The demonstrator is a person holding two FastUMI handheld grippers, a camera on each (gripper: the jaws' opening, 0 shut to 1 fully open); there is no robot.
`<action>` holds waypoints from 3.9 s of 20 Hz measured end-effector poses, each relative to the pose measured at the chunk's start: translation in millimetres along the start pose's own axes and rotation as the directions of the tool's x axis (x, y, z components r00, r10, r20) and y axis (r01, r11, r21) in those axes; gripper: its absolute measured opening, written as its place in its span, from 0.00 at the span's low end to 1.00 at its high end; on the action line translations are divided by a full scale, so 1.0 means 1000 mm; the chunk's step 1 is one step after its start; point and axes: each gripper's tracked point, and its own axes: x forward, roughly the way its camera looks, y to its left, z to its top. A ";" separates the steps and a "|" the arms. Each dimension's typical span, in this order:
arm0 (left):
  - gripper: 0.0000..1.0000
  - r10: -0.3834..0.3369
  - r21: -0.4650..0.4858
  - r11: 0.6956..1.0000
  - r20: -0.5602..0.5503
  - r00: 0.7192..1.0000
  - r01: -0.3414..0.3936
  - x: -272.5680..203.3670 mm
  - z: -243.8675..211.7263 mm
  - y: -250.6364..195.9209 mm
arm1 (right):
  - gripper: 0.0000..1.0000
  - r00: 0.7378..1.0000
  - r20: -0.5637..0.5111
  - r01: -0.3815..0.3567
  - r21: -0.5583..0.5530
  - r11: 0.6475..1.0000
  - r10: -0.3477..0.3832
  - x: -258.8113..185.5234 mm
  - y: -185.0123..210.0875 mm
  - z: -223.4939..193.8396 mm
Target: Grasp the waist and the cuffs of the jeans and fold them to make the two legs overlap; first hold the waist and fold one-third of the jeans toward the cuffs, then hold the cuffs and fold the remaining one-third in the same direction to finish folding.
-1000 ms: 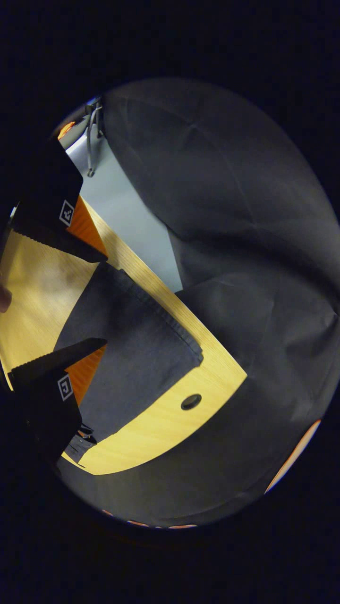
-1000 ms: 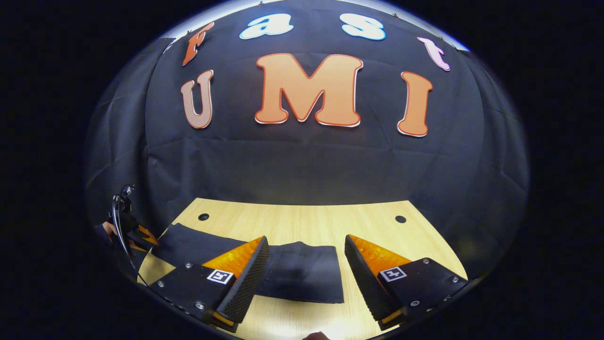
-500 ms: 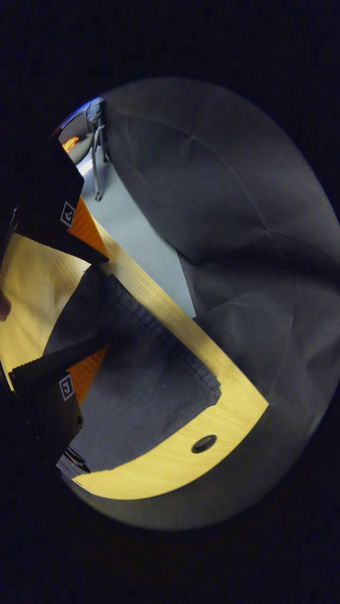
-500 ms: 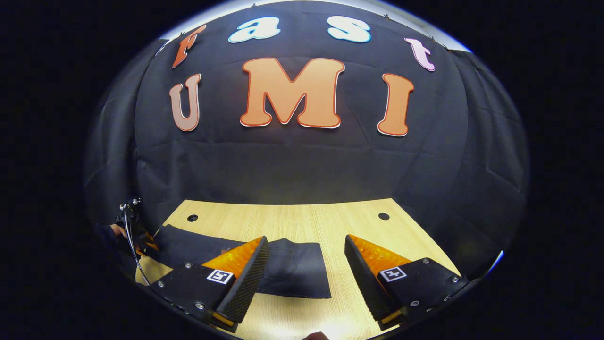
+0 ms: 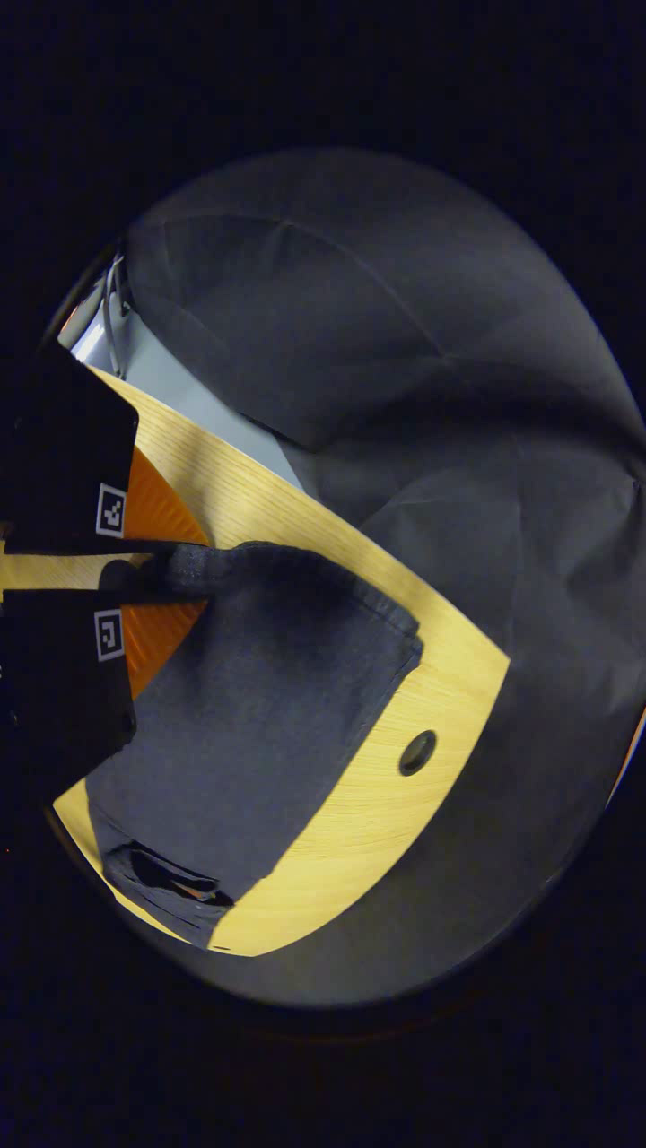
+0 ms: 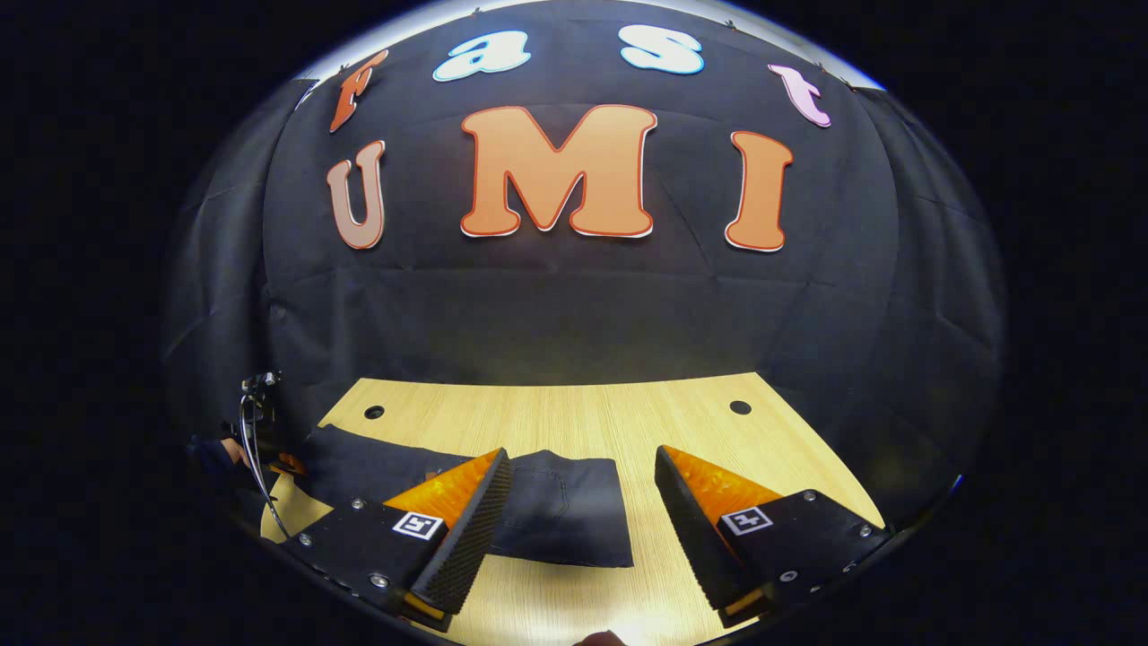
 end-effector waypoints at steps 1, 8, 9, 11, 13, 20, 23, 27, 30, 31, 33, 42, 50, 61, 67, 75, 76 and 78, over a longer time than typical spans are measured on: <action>0.11 -0.014 -0.005 1.000 0.025 1.000 0.014 -0.012 0.007 -0.006 | 0.97 1.000 -0.001 -0.003 -0.002 1.000 0.003 0.000 -0.002 -0.001; 0.10 -0.127 0.092 0.990 0.224 0.966 0.109 -0.103 0.025 -0.024 | 0.96 0.999 0.018 -0.046 -0.005 0.999 0.046 0.012 -0.011 0.013; 0.10 -0.143 0.099 0.987 0.235 0.961 0.123 -0.111 0.026 -0.026 | 0.97 0.998 0.020 -0.052 -0.007 0.999 0.052 0.014 -0.012 0.014; 0.10 -0.169 0.119 0.983 0.257 0.952 0.142 -0.128 0.035 -0.026 | 0.97 0.998 0.024 -0.064 -0.014 0.998 0.064 0.017 -0.014 0.017; 0.09 -0.191 0.131 0.978 0.276 0.942 0.160 -0.150 0.045 -0.030 | 0.97 0.997 0.030 -0.072 -0.020 0.997 0.073 0.021 -0.017 0.019; 0.09 -0.294 0.188 0.952 0.334 0.896 0.243 -0.218 0.054 -0.055 | 0.97 0.995 0.041 -0.086 -0.046 0.995 0.088 0.032 -0.030 0.024; 0.09 -0.348 0.243 0.930 0.348 0.870 0.275 -0.242 0.050 -0.095 | 0.97 0.995 0.042 -0.093 -0.045 0.995 0.095 0.036 -0.037 0.024; 0.09 -0.409 0.329 0.896 0.344 0.846 0.299 -0.267 0.040 -0.150 | 0.97 0.994 0.041 -0.097 -0.050 0.994 0.099 0.041 -0.048 0.024; 0.09 -0.443 0.381 0.870 0.327 0.835 0.312 -0.282 0.027 -0.185 | 0.96 0.994 0.036 -0.099 -0.048 0.994 0.101 0.044 -0.058 0.021; 0.09 -0.453 0.398 0.861 0.318 0.832 0.317 -0.284 0.023 -0.198 | 0.97 0.994 0.036 -0.099 -0.046 0.994 0.100 0.045 -0.061 0.021; 0.09 -0.473 0.430 0.842 0.300 0.828 0.325 -0.289 0.013 -0.224 | 0.97 0.994 0.034 -0.099 -0.042 0.994 0.100 0.047 -0.067 0.019; 0.09 -0.504 0.543 0.768 0.184 0.844 0.340 -0.279 -0.047 -0.316 | 0.97 0.995 0.033 -0.094 -0.026 0.995 0.095 0.055 -0.101 0.018; 0.10 -0.483 0.603 0.716 0.064 0.873 0.352 -0.251 -0.098 -0.354 | 0.97 0.995 0.012 -0.103 -0.025 0.994 0.103 0.066 -0.123 0.011; 0.45 -0.567 0.635 0.650 0.041 0.823 0.417 -0.266 -0.138 -0.382 | 0.97 0.985 0.020 -0.170 -0.055 0.984 0.171 0.066 -0.118 0.015; 0.95 -0.595 0.624 0.717 0.315 0.740 0.311 -0.310 -0.092 -0.355 | 0.97 0.971 0.149 -0.179 -0.076 0.981 0.189 0.046 -0.100 0.053; 0.99 -0.489 0.490 0.859 0.706 0.512 0.145 -0.373 -0.064 -0.330 | 0.96 0.913 0.315 -0.222 -0.153 0.963 0.260 0.009 -0.054 0.090; 0.99 -0.484 0.480 0.866 0.734 0.477 0.139 -0.383 -0.066 -0.331 | 0.96 0.905 0.324 -0.234 -0.162 0.959 0.276 0.004 -0.047 0.090; 0.98 -0.465 0.463 0.880 0.788 0.403 0.109 -0.399 -0.068 -0.329 | 0.96 0.894 0.339 -0.247 -0.168 0.954 0.291 -0.006 -0.036 0.092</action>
